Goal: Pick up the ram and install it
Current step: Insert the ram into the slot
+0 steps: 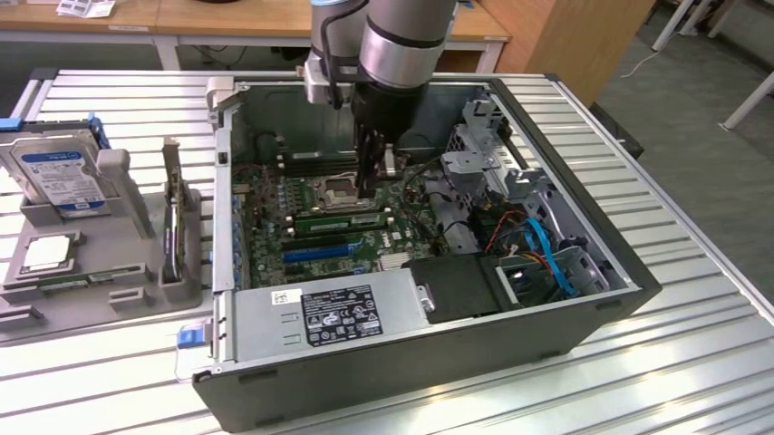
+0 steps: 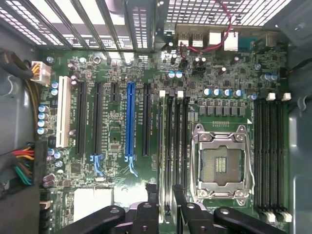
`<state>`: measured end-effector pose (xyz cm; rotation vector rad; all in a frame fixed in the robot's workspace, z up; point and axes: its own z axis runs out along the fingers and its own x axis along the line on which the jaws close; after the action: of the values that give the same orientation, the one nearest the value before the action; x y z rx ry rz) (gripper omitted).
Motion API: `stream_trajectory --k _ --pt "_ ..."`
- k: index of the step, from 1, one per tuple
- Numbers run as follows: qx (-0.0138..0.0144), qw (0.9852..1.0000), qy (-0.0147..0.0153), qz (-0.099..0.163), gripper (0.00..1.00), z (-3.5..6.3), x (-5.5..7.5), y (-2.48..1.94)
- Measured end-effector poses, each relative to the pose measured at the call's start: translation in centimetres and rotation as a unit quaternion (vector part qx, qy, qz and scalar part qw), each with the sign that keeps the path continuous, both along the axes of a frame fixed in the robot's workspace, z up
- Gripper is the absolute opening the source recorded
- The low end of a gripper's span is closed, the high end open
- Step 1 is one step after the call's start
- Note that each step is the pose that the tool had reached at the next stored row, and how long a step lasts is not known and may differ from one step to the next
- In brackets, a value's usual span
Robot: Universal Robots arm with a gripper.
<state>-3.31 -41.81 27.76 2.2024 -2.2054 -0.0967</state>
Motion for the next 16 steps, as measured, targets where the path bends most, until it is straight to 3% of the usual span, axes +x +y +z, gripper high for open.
stream_trajectory --k 16 --pt "0.0 1.0 0.0 0.0 0.25 3.12 0.0 0.0"
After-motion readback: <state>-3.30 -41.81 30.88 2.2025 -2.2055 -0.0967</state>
